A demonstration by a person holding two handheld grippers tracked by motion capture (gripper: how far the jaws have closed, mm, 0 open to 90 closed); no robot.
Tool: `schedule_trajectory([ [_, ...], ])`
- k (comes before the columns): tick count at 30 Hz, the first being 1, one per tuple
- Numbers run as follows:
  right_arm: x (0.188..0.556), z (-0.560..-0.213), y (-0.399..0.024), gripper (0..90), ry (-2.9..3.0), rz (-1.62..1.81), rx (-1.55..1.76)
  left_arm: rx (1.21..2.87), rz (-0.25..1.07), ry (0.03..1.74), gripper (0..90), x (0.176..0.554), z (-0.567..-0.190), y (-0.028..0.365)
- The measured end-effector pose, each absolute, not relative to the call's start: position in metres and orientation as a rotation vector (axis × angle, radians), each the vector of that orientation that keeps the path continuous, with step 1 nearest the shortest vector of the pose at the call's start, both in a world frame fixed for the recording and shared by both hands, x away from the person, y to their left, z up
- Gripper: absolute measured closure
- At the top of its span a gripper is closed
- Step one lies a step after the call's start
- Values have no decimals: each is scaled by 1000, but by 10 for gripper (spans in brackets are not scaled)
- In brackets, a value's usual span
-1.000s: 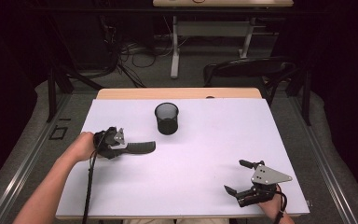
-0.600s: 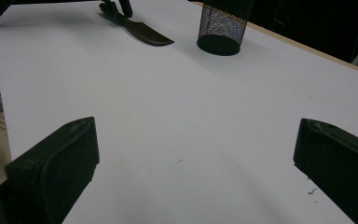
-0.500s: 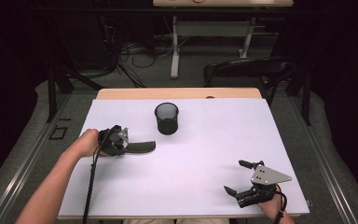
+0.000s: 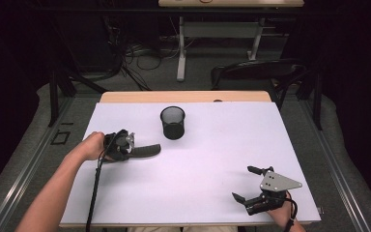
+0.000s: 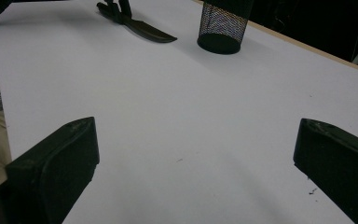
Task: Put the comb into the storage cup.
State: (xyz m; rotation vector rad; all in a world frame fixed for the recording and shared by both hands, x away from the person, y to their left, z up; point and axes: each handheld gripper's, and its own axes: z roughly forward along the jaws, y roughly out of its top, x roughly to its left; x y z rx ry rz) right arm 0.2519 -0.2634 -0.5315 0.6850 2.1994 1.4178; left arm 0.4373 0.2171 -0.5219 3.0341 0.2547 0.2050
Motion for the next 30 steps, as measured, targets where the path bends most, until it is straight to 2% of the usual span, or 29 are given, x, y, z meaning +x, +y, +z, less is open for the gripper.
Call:
schedule_trajectory([
  [12,252,-532,-263,0,2197,1415,686,2860,254,295,726,422,-503,224],
  [30,252,-531,-263,0,2199,1410,691,2631,233,387,726,404,-493,228],
])
